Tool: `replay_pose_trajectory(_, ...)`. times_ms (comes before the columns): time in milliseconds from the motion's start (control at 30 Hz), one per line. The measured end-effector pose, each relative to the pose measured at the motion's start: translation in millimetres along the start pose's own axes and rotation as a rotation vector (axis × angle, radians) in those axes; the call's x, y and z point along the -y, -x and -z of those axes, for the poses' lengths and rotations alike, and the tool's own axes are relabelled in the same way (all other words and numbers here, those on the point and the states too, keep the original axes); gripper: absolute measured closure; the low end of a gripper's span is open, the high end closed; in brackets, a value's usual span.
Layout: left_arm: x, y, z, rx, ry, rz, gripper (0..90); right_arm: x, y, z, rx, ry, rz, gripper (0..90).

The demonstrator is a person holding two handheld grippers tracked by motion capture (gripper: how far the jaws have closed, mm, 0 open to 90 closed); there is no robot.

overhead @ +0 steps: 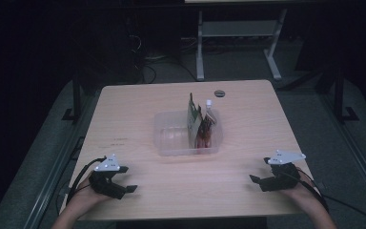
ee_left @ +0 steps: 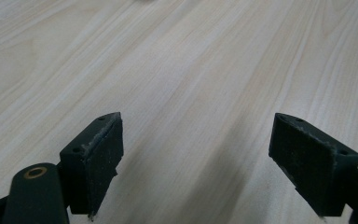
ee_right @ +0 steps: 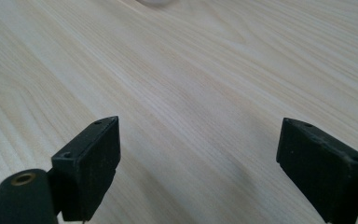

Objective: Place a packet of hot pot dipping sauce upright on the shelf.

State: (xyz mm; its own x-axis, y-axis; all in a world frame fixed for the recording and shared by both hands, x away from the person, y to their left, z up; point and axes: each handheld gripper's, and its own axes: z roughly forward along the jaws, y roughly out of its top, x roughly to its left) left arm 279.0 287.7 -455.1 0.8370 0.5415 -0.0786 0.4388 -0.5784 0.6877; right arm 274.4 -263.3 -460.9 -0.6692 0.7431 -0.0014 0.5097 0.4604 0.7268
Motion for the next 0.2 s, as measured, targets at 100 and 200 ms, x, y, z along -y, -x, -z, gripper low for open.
replay_pose_trajectory(100, -0.3, 0.3, -0.5, 0.001, 0.002, 0.002, 17.4, 0.1, 0.0, -0.5, 0.001, -0.003, 0.000, 13.2)
replay_pose_trajectory(200, -0.7, 0.7, -0.8, 0.001, 0.000, -0.005, 17.4, -0.3, -0.1, -0.4, 0.000, 0.002, -0.002, 12.8)
